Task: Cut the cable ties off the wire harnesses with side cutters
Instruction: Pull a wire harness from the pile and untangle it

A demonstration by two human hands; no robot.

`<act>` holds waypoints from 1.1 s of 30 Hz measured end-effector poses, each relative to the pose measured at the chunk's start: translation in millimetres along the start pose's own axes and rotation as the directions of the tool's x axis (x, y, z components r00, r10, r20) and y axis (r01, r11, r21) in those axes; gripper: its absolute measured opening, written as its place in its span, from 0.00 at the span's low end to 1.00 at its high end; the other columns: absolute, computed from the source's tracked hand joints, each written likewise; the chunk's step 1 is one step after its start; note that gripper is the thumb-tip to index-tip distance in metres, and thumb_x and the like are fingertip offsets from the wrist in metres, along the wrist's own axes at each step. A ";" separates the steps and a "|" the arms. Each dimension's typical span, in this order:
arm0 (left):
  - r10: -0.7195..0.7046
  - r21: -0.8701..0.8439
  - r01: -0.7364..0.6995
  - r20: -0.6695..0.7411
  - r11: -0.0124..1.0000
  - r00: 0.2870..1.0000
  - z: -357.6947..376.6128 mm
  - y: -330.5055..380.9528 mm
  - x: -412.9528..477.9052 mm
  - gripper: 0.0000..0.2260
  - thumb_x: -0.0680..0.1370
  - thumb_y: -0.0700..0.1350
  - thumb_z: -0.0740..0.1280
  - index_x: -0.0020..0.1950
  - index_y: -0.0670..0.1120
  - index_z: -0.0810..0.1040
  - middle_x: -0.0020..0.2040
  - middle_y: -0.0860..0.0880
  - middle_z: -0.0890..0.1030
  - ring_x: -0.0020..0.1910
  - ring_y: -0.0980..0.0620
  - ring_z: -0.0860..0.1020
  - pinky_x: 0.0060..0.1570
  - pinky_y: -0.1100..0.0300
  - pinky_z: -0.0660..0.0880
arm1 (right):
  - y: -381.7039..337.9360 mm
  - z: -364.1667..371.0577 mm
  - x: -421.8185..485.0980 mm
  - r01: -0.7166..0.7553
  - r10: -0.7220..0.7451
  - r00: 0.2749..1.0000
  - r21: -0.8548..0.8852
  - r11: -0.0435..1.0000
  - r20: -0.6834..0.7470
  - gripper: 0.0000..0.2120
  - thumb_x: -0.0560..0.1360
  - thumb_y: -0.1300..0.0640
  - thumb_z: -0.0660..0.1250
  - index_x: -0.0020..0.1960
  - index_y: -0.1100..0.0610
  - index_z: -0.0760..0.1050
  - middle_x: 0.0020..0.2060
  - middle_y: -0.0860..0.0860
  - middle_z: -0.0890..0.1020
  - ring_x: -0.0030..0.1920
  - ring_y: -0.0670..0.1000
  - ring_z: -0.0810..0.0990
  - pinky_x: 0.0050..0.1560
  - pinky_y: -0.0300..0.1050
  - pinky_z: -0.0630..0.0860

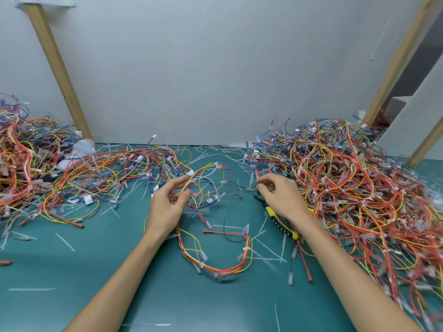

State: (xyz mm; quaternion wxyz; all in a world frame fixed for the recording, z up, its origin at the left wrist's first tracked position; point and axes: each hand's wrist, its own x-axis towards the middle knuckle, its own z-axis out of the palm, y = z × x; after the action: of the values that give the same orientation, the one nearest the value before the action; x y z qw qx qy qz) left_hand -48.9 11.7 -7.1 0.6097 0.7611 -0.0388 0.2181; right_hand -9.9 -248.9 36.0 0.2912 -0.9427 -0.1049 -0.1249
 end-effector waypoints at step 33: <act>-0.312 -0.560 0.273 0.028 0.782 0.950 -16.5 73.8 39.2 0.06 0.82 0.40 0.59 0.47 0.43 0.72 0.39 0.44 0.80 0.31 0.50 0.80 0.31 0.59 0.77 | -30.5 13.5 28.1 -0.297 0.240 0.932 0.951 0.081 0.271 0.03 0.76 0.57 0.68 0.49 0.55 0.75 0.31 0.46 0.82 0.33 0.45 0.82 0.27 0.34 0.72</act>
State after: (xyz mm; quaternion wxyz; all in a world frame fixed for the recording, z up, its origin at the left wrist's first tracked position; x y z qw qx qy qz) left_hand -42.2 16.7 77.6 0.8320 0.5391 0.0379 0.1251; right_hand 10.8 -213.0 49.5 0.8497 -0.5248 0.0072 0.0506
